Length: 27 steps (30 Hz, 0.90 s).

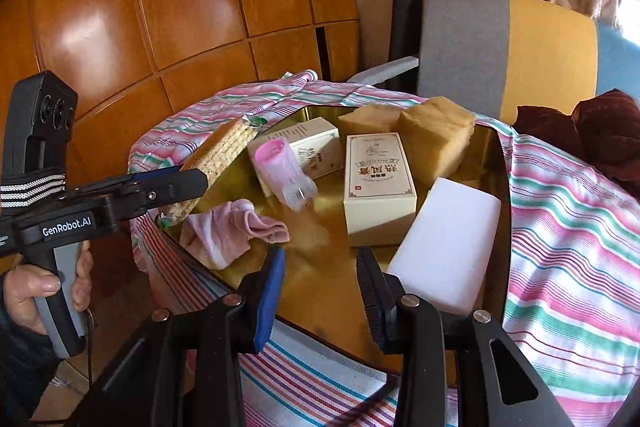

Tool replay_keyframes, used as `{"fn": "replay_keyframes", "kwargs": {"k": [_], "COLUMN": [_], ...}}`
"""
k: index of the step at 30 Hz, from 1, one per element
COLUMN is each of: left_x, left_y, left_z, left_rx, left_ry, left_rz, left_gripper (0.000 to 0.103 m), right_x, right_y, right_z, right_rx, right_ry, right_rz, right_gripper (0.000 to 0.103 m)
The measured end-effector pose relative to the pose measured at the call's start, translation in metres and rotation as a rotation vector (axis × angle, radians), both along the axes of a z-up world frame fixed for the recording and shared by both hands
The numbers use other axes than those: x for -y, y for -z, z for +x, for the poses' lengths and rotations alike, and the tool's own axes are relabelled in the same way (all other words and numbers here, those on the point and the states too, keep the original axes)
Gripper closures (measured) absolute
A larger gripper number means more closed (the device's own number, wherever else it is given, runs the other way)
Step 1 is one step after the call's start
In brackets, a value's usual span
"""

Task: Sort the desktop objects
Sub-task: 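Lower the cracker pack into the gold tray and open the left tool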

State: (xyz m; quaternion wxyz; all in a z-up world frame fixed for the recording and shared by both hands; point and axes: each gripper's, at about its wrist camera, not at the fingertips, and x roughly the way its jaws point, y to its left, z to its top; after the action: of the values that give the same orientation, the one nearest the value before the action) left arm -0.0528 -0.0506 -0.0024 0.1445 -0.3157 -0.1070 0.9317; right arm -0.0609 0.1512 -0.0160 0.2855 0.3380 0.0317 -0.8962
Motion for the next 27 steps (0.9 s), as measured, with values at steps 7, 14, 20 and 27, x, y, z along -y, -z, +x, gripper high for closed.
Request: {"fn": "replay_keyframes", "kwargs": {"k": [7, 14, 20, 27], "left_x": [-0.012, -0.037, -0.058, -0.067], "left_y": [-0.006, -0.007, -0.008, 0.009], "left_z": [-0.003, -0.018, -0.03, -0.028], "left_rx": [-0.004, 0.028, 0.056, 0.111], "left_ry": [0.018, 0.043, 0.064, 0.012], "left_rz": [-0.007, -0.008, -0.008, 0.004], "left_gripper": [0.053, 0.053, 0.053, 0.052], "right_x": [-0.012, -0.022, -0.036, -0.051], "right_y": [-0.002, -0.003, -0.003, -0.002], "right_z": [0.005, 0.015, 0.019, 0.02], "right_rx": [-0.007, -0.026, -0.025, -0.021], "right_ry": [0.036, 0.059, 0.092, 0.124], "right_rz": [-0.024, -0.034, -0.054, -0.083], "right_gripper": [0.063, 0.063, 0.059, 0.058]}}
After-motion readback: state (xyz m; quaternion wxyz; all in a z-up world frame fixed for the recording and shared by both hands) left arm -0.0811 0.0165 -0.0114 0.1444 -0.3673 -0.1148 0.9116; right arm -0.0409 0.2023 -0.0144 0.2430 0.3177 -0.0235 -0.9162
